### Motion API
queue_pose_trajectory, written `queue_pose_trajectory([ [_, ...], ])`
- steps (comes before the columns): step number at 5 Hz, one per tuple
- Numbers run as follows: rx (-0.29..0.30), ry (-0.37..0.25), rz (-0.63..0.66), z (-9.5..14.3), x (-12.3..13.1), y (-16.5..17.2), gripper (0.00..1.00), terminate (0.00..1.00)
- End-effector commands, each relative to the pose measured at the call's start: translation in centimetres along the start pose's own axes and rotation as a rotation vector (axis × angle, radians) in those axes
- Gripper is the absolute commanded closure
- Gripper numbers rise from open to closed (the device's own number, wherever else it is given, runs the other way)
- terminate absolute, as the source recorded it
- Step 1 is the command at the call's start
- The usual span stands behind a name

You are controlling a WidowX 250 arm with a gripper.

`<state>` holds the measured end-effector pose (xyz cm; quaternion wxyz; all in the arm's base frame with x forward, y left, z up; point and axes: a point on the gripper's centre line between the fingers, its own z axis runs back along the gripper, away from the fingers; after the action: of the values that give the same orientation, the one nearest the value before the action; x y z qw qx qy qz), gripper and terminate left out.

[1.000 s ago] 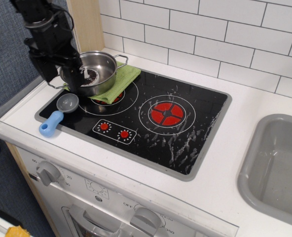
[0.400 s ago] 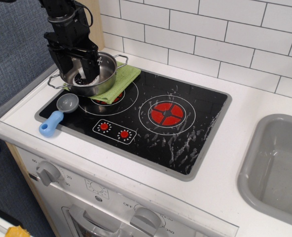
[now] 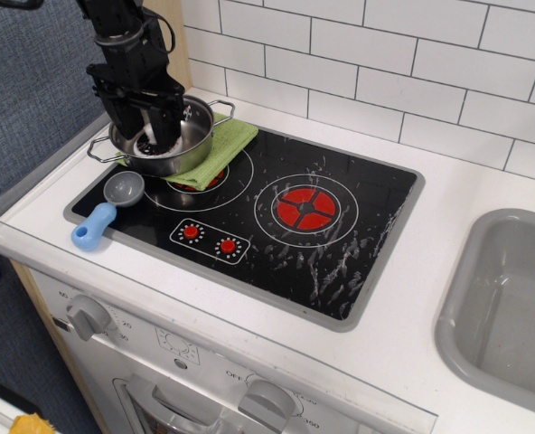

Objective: Place masher in right front corner of stove top

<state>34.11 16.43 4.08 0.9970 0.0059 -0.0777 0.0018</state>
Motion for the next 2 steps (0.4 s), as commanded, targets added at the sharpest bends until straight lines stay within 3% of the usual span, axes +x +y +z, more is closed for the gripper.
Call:
queue_pose_trajectory([
  [1, 0.01, -0.034, -0.022, 1.3, 0.8, -0.1, 1.0, 0.0],
  [2, -0.001, -0.061, -0.022, 2.7, 0.7, -0.4, 1.0, 0.0],
])
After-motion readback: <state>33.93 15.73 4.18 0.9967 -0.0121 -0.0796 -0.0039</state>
